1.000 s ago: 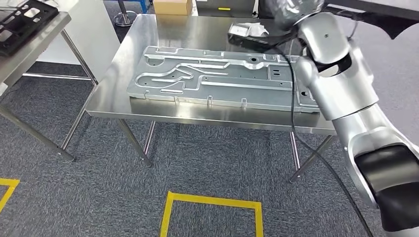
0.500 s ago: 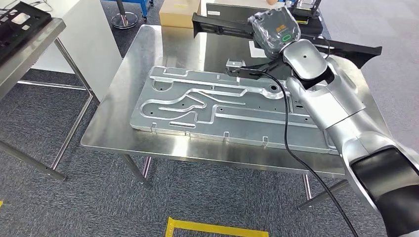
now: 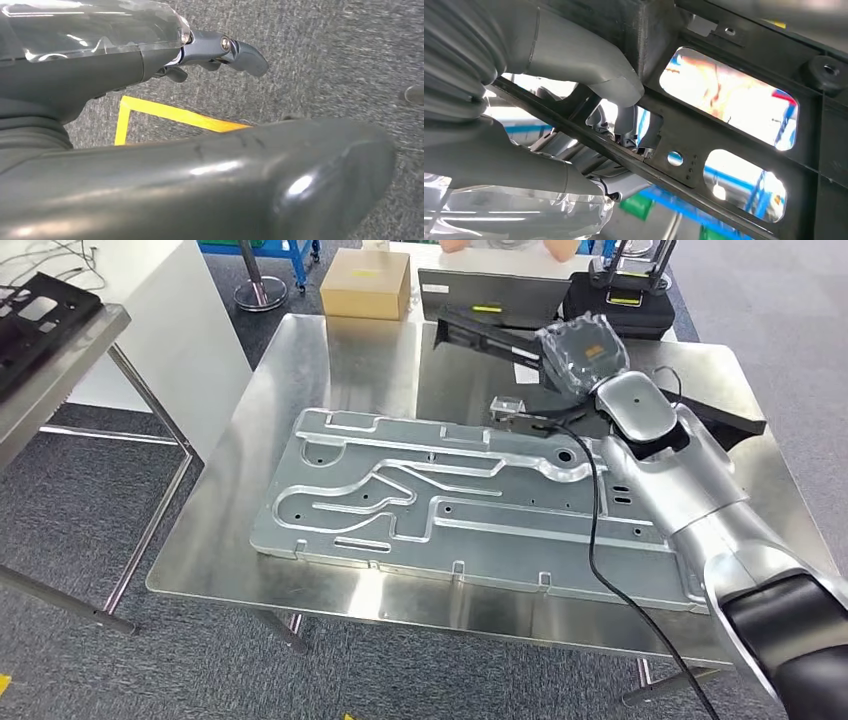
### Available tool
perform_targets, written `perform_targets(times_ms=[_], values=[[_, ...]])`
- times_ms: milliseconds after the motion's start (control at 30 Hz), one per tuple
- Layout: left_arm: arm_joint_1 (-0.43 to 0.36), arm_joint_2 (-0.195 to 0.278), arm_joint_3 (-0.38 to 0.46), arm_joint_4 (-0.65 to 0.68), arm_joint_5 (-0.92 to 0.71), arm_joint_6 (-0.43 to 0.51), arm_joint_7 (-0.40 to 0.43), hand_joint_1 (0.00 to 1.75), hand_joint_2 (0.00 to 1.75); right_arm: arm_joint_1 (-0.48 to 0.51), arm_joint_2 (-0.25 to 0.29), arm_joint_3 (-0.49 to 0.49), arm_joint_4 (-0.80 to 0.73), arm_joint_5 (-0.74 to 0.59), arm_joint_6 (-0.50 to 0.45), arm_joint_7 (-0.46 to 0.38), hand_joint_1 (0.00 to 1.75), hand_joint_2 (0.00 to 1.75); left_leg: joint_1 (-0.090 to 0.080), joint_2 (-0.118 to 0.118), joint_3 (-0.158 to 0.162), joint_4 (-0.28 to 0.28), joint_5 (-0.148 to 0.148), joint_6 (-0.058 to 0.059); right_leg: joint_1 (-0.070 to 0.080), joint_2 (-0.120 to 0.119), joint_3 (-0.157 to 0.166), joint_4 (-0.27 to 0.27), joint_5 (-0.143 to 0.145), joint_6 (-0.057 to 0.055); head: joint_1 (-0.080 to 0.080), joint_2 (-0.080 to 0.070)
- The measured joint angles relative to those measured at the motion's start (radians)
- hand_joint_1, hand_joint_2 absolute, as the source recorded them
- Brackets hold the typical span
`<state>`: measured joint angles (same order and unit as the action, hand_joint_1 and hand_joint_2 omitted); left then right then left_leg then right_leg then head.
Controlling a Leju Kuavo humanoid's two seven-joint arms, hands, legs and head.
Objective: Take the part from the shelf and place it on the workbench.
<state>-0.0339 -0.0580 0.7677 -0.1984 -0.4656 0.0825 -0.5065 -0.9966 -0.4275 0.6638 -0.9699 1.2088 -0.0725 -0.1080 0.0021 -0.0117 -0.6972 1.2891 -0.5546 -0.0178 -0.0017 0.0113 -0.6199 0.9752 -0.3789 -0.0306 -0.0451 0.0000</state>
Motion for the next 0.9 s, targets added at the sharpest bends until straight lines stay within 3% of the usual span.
perform_targets(times_ms=[33,67,133,200,267,400,467,700,867,900], values=[[0.001,0.0,0.0,0.0,-0.002,-0.002,-0.001,0.0,0.0,0.02,-0.005,-0.007,0.001,-0.003,-0.007,0.0,1.75,1.75,0.003,0.002,-0.013,0.0,0.0,-0.003,0.0,0.0,0.007,0.003,-0.009,0.001,0.0,0.0],[0.001,0.001,0.001,0.0,-0.003,-0.003,-0.001,0.0,0.0,0.036,-0.01,-0.013,0.003,-0.005,-0.012,-0.001,1.75,1.75,0.005,0.003,-0.012,-0.03,0.023,-0.005,-0.001,0.001,0.013,0.007,-0.017,0.003,0.0,0.0],[0.001,0.002,0.002,0.0,-0.004,-0.003,-0.002,0.0,0.0,0.062,-0.016,-0.029,0.004,-0.005,-0.019,-0.007,1.75,1.75,0.009,0.005,0.027,-0.156,0.113,-0.006,-0.003,0.004,0.023,0.018,-0.035,0.009,0.0,0.0],[-0.001,0.003,0.003,0.0,-0.01,-0.003,-0.003,0.0,0.0,0.096,-0.018,-0.049,0.003,-0.003,-0.034,-0.019,1.75,1.75,0.008,0.005,0.06,-0.254,0.152,0.0,-0.002,0.007,0.028,0.027,-0.048,0.019,0.0,0.0],[-0.003,0.004,0.004,0.0,-0.019,-0.004,-0.003,0.0,0.0,0.148,-0.016,-0.069,0.004,0.0,-0.061,-0.031,1.75,1.75,0.007,0.003,0.069,-0.279,0.148,0.01,0.002,0.006,0.029,0.032,-0.057,0.027,0.0,0.0],[-0.006,0.004,0.004,0.0,-0.038,-0.007,-0.001,0.0,0.0,0.262,0.029,-0.091,0.016,0.043,-0.141,-0.035,1.75,1.75,0.007,0.0,0.074,-0.284,0.156,0.014,0.004,0.001,0.034,0.029,-0.062,0.022,0.001,0.0],[-0.01,0.004,0.004,0.0,-0.043,-0.007,-0.001,0.0,0.0,0.299,0.055,-0.097,0.025,0.056,-0.161,-0.03,1.75,1.75,0.004,0.0,0.074,-0.283,0.153,0.019,0.003,-0.001,0.036,0.025,-0.064,0.026,0.001,0.0],[-0.012,0.004,0.003,0.0,-0.048,-0.009,0.0,0.0,0.0,0.335,0.1,-0.121,0.046,0.07,-0.166,-0.028,1.75,1.75,-0.001,0.0,0.075,-0.282,0.15,0.026,-0.002,-0.001,0.038,0.023,-0.065,0.037,0.0,0.0],[-0.013,0.004,0.003,0.0,-0.065,-0.021,0.0,0.0,0.0,0.39,0.169,-0.134,0.056,0.114,-0.18,-0.024,1.75,1.75,0.0,0.003,0.081,-0.282,0.149,0.026,-0.001,0.001,0.042,0.023,-0.066,0.039,0.0,0.0],[-0.014,0.004,0.003,0.0,-0.066,-0.022,0.0,0.0,0.0,0.398,0.185,-0.136,0.058,0.122,-0.183,-0.024,1.31,1.75,0.0,0.004,0.082,-0.282,0.149,0.025,-0.001,0.003,0.042,0.023,-0.066,0.039,0.0,0.0]])
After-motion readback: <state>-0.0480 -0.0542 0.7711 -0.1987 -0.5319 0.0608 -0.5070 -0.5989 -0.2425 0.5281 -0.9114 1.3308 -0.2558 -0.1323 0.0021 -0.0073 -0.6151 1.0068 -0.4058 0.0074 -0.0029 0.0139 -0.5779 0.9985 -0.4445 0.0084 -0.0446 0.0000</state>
